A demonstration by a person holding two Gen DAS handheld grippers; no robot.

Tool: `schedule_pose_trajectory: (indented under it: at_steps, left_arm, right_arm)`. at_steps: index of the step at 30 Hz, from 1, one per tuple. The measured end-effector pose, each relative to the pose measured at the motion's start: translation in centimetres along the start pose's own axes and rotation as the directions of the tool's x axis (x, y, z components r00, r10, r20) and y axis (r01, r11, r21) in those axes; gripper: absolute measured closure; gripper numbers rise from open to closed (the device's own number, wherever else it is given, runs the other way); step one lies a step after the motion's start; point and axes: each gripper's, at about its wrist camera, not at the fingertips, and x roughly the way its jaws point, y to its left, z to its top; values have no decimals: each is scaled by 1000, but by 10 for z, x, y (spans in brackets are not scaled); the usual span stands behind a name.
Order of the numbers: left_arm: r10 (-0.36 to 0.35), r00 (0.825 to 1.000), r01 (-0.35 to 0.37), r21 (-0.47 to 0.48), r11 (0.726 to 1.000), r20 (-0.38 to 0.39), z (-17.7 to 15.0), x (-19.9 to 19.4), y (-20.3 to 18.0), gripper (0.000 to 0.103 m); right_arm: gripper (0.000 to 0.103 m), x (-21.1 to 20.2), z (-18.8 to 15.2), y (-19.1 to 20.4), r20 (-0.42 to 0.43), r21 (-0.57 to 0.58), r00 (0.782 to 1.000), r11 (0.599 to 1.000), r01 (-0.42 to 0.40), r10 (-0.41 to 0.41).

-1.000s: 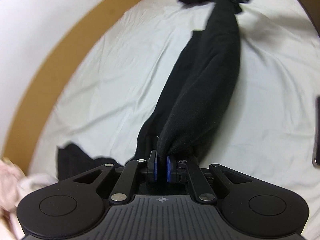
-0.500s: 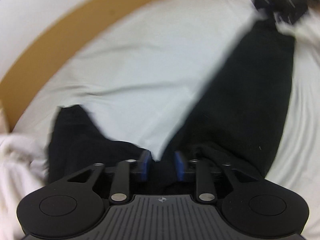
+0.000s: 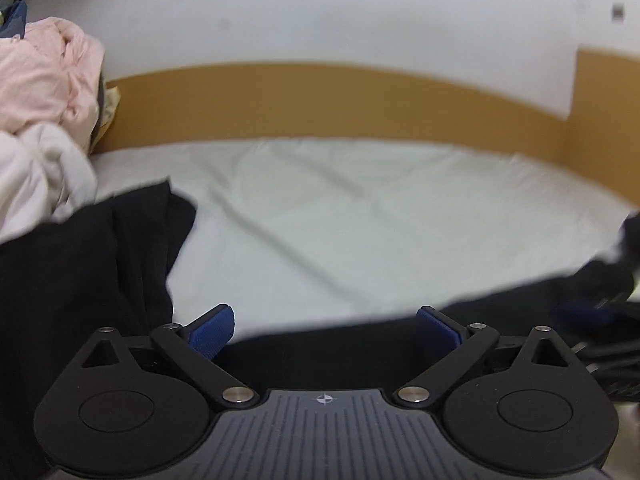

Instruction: Fold clothes

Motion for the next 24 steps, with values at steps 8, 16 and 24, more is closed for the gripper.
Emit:
schedule_pose_trajectory:
  at_steps: [8,16,24]
  left_arm:
    - [-16,1000,15,-80,997,-7,-29,4,16,0]
    - [-17,1000,16,-82,997,-10,-28,6,14,0]
    - [-17,1000,16,-80,997,-10,-27,5,13,0]
  right_arm:
    - [34,-27,-23,-42,29,142,981,972,185,-191]
    - [42,-26,-25,-83,24,180,971,956,231,-239]
    - [59,-39,-34,-106,33,240,979,952,190,-204]
